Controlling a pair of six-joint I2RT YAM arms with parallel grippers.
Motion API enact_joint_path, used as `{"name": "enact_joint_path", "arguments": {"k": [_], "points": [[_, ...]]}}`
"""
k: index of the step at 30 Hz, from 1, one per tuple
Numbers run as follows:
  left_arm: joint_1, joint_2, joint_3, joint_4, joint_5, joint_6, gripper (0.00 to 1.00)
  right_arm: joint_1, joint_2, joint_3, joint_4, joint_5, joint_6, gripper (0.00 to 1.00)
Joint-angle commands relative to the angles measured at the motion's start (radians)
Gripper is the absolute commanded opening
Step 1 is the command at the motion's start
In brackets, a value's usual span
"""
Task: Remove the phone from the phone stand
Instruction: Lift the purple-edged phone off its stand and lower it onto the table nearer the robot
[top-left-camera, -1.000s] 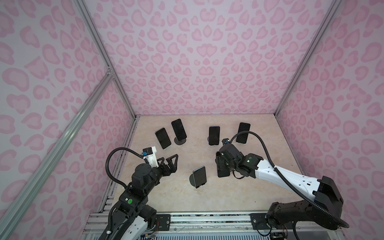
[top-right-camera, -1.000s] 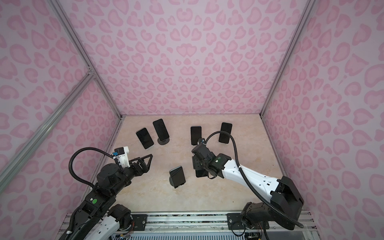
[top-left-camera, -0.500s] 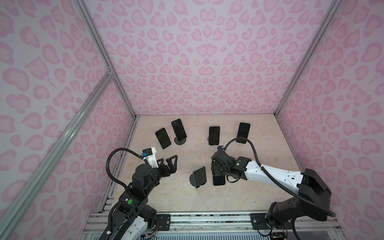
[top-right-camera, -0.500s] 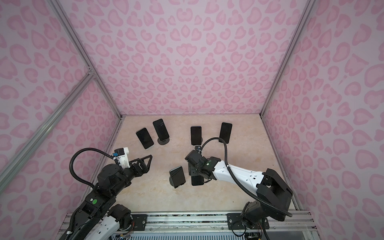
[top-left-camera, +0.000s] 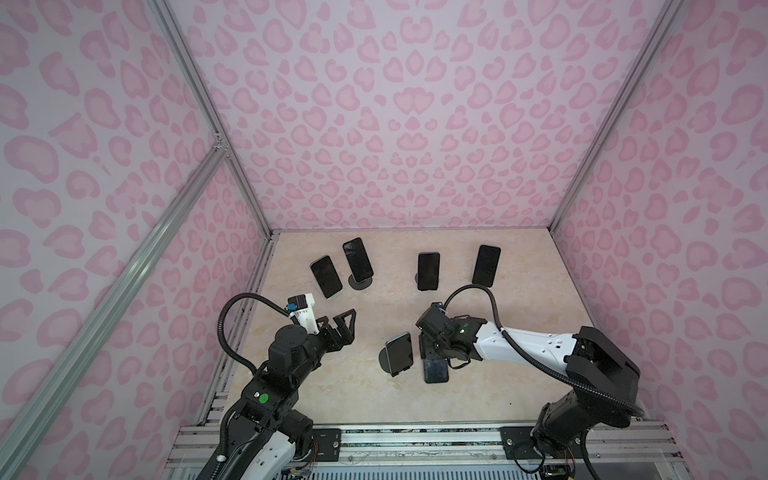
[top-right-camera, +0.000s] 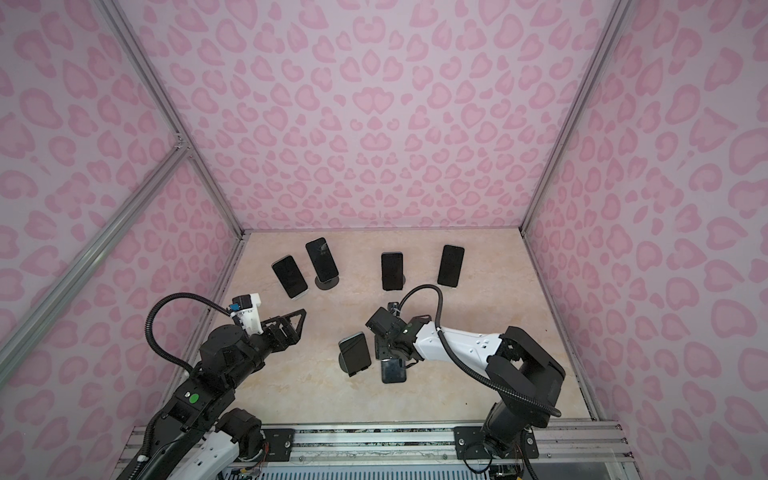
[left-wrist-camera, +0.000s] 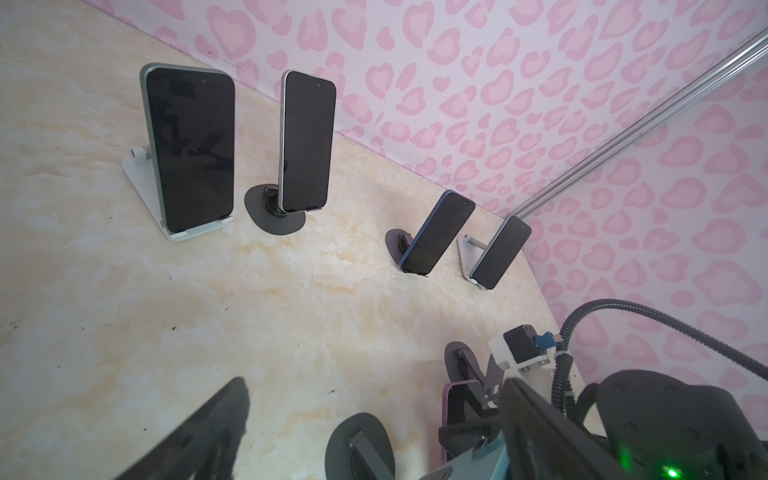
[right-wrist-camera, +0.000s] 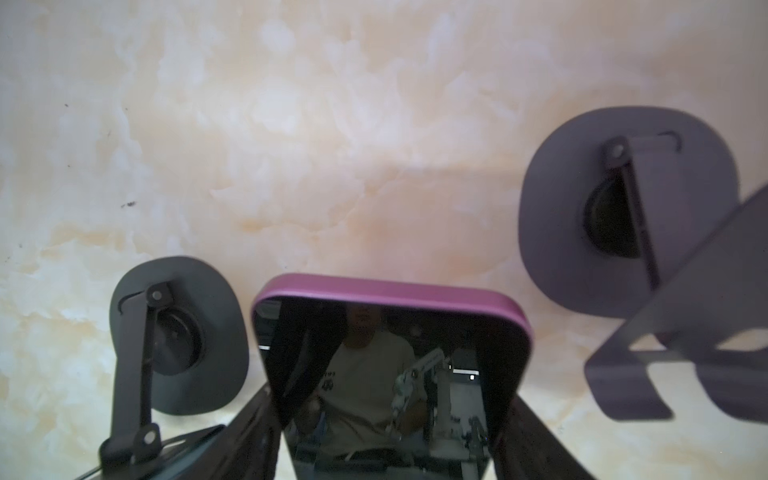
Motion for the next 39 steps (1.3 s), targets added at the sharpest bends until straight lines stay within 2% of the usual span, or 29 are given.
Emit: {"name": "enact_joint_path", "arguments": {"k": [1,17,24,39], "points": [[0.001,0.012,0.015,0.043,-0.010,0.014,0.97,0.000,0.011,-0.014,0.032,-0.018,0.014,0.65],[0.001,0.019,0.026,0.044,-0.027,-0.002,0.97,-0.007,0.100,-0.019,0.061,0.002,0.076,0.66],[0.001,0.042,0.039,0.050,-0.033,0.008,0.97,-0.007,0.104,-0.025,0.064,0.001,0.089,0.72],[0.001,0.030,0.060,0.029,-0.025,0.003,0.97,-0.008,0.047,0.001,0.043,-0.004,0.016,0.77]]}}
